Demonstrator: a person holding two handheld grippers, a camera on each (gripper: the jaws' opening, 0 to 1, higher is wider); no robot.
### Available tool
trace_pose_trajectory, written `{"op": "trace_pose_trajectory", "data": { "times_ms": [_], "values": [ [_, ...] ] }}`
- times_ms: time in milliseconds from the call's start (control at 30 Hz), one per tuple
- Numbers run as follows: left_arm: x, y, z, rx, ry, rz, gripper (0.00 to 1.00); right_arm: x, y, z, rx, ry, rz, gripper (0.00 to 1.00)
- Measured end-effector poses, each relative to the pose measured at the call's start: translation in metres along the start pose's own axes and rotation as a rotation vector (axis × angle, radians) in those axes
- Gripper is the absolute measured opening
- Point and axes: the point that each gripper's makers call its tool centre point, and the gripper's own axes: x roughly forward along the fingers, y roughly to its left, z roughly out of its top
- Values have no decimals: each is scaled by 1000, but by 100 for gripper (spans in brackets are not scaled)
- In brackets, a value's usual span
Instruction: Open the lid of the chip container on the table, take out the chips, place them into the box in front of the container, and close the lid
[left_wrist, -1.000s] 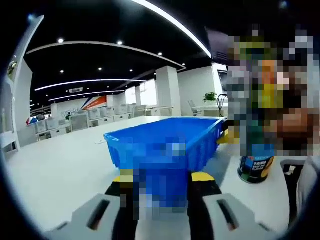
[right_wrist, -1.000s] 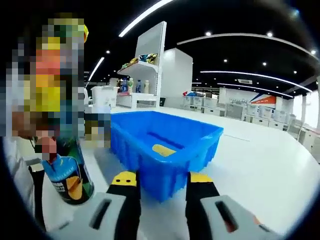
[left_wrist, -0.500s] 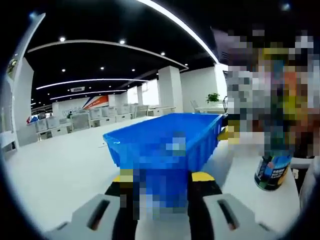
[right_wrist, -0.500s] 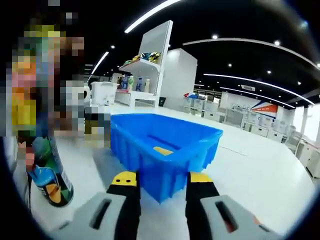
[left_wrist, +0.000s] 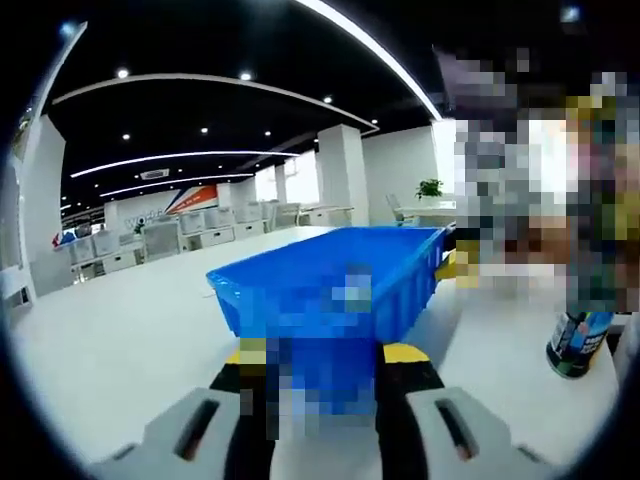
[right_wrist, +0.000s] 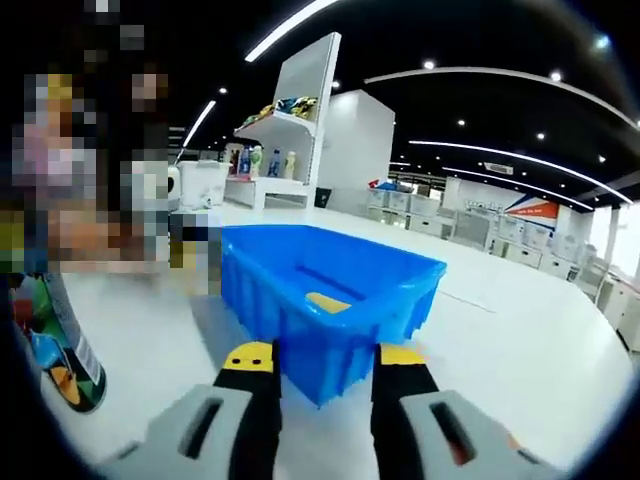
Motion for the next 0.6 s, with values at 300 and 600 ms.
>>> {"op": "trace_pose_trajectory", "data": {
  "times_ms": [300, 600],
  "values": [
    [15, 10, -1, 5, 30, 0, 38, 14, -16, -7, 11, 4, 1, 33],
    [20, 13, -7, 32, 54, 14, 38, 22, -20, -21, -1, 33, 10, 33]
  ]
}}
